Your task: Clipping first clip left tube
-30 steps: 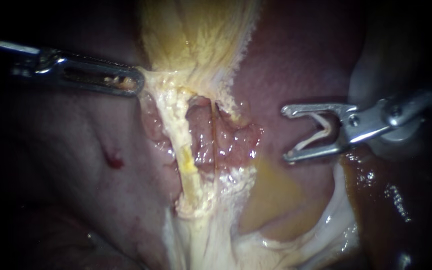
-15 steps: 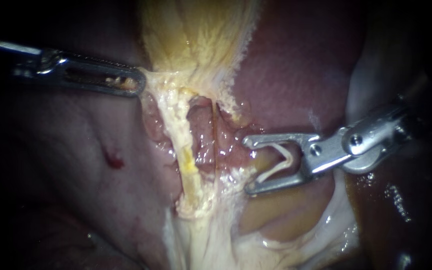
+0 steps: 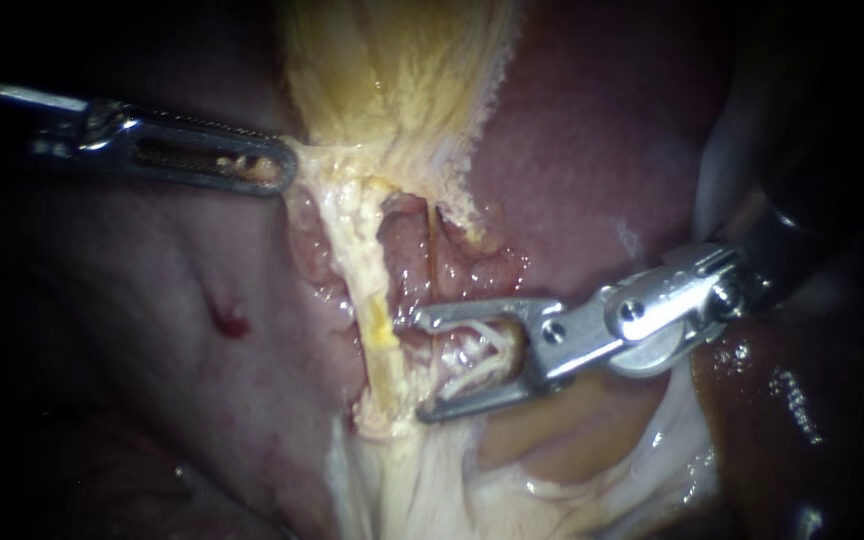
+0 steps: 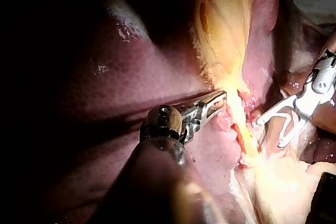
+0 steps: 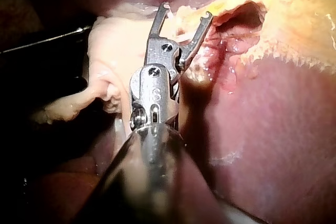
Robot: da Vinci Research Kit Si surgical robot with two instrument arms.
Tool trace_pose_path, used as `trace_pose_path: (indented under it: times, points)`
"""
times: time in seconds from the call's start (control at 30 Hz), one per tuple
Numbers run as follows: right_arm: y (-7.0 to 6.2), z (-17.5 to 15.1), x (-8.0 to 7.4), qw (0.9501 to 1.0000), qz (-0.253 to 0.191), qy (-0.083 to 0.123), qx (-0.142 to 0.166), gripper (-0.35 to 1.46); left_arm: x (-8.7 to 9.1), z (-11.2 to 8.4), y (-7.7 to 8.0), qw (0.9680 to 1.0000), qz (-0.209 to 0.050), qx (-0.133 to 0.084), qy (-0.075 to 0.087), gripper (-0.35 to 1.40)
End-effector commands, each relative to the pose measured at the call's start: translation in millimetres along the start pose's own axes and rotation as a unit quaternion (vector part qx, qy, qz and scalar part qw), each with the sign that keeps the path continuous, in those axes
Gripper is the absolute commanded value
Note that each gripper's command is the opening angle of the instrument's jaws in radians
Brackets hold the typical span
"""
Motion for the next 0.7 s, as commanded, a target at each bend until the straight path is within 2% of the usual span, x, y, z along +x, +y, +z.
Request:
trace_pose_path:
  times: [0.03, 0.47, 0.7]
  points:
    - [0.0, 0.2, -0.1, 1.0000, 0.000, -0.001, 0.000, 0.50, 0.0, 0.0, 0.0, 1.0000, 0.000, 0.000, 0.000, -0.28]
    - [0.6, 1.6, -1.6, 1.0000, 0.007, -0.002, 0.001, 0.50, 0.0, 0.0, -0.2, 1.0000, 0.000, 0.001, 0.000, -0.28]
    - [1.4, 1.9, -3.3, 0.9997, 0.023, -0.003, 0.006, 0.50, 0.0, 0.0, -0.2, 1.0000, 0.000, 0.001, 0.000, -0.28]
